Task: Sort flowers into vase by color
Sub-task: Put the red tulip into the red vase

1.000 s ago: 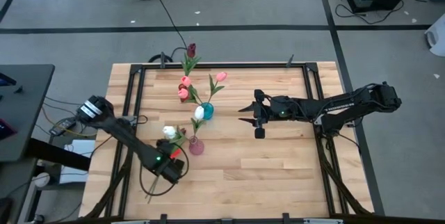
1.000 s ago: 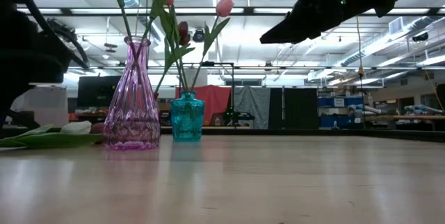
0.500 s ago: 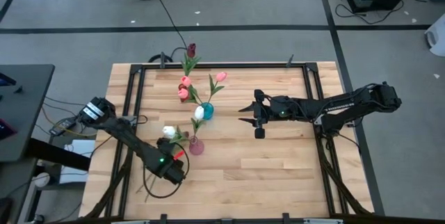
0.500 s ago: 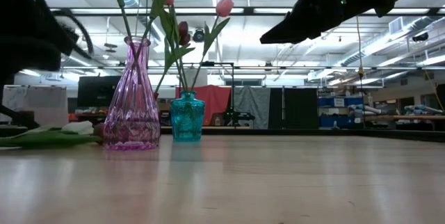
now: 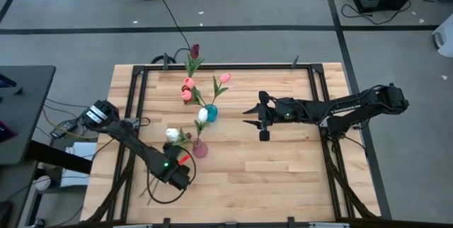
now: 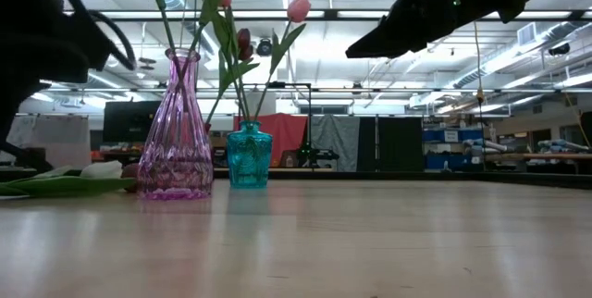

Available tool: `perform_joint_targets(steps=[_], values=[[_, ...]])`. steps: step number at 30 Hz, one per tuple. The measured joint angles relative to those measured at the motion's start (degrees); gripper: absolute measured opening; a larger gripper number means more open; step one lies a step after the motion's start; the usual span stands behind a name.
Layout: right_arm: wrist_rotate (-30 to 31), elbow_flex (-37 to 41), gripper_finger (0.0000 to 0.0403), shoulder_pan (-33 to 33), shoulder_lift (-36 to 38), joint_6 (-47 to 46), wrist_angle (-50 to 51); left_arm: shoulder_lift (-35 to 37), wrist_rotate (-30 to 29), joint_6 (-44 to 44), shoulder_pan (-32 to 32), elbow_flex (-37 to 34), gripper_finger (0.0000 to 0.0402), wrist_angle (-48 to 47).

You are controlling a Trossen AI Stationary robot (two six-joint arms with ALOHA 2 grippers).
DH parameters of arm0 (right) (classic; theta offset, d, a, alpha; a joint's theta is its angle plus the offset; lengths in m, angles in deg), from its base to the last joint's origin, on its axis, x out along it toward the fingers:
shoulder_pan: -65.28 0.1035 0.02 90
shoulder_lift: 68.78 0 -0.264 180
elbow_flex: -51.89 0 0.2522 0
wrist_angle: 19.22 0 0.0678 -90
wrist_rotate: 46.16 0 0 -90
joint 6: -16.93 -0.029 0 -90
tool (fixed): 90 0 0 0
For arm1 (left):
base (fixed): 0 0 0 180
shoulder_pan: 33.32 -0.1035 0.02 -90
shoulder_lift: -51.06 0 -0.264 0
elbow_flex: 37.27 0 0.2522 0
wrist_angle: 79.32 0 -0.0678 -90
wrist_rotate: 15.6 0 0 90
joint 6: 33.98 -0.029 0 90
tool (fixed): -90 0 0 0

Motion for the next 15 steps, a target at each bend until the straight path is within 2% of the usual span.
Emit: perform_joint_targets(steps=[6, 11, 15], values=[[-0.04, 0.00, 0.0150, 0.00, 0.00, -0.01, -0.13, -0.16, 0.09, 0.07, 0.00, -2.29, 0.0118, 0.02], [-0.02, 0.00, 0.0150, 0.00, 0.00, 0.01, -0.15, -0.16, 0.11, 0.08, 0.00, -3.94, 0.0122, 0.35], [-0.02, 0.00, 0.0150, 0.00, 0.00, 0.00, -0.17, -0.16, 0.23, 0.11, 0.00, -5.88, 0.0106, 4.74]])
